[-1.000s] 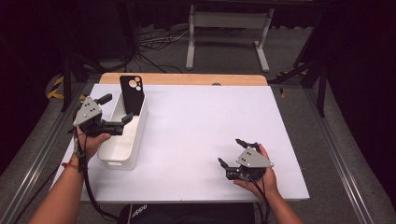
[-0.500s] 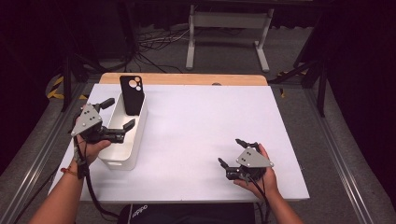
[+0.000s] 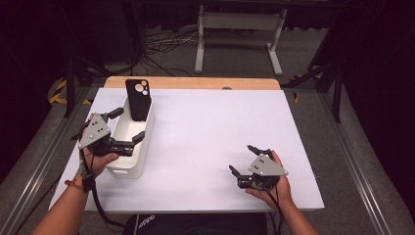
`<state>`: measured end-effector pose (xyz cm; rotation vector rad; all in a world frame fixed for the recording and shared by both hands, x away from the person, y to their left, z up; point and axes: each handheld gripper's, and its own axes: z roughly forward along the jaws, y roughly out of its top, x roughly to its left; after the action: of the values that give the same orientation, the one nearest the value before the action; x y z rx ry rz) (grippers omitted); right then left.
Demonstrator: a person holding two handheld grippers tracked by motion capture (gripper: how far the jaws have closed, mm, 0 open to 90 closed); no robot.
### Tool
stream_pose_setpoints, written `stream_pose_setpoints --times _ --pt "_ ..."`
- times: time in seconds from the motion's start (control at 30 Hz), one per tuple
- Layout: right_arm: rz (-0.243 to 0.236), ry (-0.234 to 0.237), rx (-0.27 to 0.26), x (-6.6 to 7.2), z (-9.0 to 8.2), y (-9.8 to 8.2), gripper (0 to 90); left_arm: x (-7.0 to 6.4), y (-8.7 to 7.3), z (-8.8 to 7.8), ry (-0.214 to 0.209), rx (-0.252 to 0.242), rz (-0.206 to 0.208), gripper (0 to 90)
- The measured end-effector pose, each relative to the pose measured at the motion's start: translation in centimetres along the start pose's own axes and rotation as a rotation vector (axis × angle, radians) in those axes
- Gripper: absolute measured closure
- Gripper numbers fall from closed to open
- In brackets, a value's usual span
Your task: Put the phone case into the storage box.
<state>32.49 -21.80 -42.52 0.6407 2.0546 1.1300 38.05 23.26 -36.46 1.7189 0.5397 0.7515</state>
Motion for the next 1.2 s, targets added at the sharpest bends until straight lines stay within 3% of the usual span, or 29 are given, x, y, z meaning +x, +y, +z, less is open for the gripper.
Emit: stream_pose_setpoints --times 0.23,0.4,1.2 --pt "-0.002 -0.001 -0.001 -0.1 -0.1 0.0 14.9 -1.1 0.1 -0.2 -0.017 -0.004 0.022 2.7" --pt "-0.001 0.000 -0.003 0.0 -0.1 0.0 15.0 -2.0 0.1 -0.2 -0.049 -0.012 0.009 2.6" --pt "-0.003 0.002 -0.021 0.2 -0.8 0.3 15.0 -5.3 -0.1 -0.5 -0.113 -0.017 0.030 2.8"
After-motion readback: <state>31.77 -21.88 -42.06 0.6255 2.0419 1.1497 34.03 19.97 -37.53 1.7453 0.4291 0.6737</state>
